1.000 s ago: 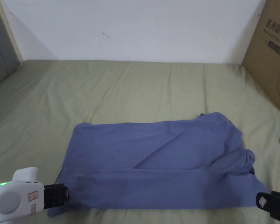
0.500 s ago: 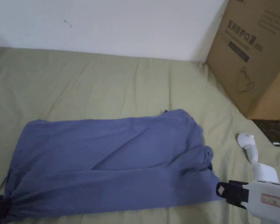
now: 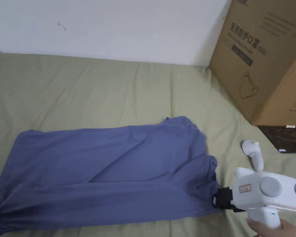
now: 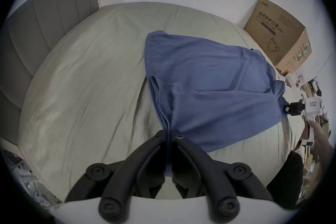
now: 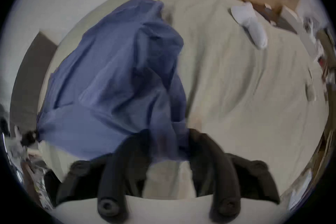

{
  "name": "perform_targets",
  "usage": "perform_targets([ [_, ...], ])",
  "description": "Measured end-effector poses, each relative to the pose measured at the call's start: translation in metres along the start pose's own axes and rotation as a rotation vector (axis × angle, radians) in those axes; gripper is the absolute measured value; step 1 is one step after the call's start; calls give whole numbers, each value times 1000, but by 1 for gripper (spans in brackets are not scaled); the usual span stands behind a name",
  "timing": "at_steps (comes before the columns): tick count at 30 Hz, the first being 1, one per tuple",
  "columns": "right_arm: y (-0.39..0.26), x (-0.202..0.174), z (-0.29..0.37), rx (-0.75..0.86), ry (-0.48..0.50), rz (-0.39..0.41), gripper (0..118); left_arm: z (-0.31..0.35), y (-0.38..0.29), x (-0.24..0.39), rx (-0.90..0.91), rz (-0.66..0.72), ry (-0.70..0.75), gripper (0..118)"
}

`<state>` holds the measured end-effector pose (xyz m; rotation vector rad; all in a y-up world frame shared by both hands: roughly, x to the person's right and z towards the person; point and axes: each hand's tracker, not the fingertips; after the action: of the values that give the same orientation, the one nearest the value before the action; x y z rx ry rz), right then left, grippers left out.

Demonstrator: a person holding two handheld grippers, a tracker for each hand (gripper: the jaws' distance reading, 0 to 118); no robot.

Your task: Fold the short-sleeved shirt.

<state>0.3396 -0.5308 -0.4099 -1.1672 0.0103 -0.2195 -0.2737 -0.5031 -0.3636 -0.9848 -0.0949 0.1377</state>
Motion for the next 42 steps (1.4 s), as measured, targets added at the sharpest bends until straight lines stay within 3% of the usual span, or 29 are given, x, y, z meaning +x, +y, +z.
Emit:
perform_targets([
  [2, -5, 1, 17, 10, 23, -17, 11, 1, 2, 0, 0, 6, -11, 4],
  [4, -8, 2, 28, 29, 98, -49, 11, 4, 2, 1, 2, -1, -9, 4],
  [14, -58, 7, 105, 42, 89, 5, 10, 49, -6, -13, -54, -16, -66, 4],
  [21, -111, 19, 91, -51, 95, -92, 11, 44, -49, -17, -162, -9, -92, 7],
  [22, -114, 14, 84, -60, 79, -91, 20, 41, -53, -18, -156, 15, -91, 12],
  [24, -117, 8, 79, -71, -7, -46, 83, 41, -55, -20, -143, 52, -74, 43],
  [25, -117, 9, 78, -46, -35, -4, 109, 41, -54, -20, -127, 54, -69, 67],
  [26, -116, 11, 77, -24, -41, 24, 117, 44, -54, -19, -115, 53, -63, 107],
  [27, -115, 7, 81, -2, -44, 39, 117, 45, -53, -18, -110, 54, -45, 118],
  [28, -110, 2, 90, 31, -53, 61, 117, 49, -52, -17, -96, 52, -47, 112],
  [30, -101, -9, 101, 58, -63, 67, 117, 56, -44, -14, -43, 65, -75, 112],
  [34, -78, -43, 124, 127, 10, 87, 112, 72, -22, 7, 6, 38, -89, 108],
  [35, -73, -54, 129, 166, 30, 95, 99, 74, -17, 15, 15, -13, -111, 91],
  [36, -70, -63, 132, 209, 46, 108, 76, 75, -13, 21, 26, -46, -118, 63],
  [37, -64, -73, 134, 242, 62, 120, 35, 78, -7, 31, 54, -83, -117, 25],
  [38, -58, -86, 133, 263, 79, 135, 7, 76, -3, 39, 78, -111, -104, 0],
  [39, -53, -96, 132, 275, 83, 158, 0, 72, 0, 46, 92, -123, -88, 0],
  [42, -35, -121, 124, 329, 88, 203, 0, 58, 19, 51, 105, -94, -116, 0],
])
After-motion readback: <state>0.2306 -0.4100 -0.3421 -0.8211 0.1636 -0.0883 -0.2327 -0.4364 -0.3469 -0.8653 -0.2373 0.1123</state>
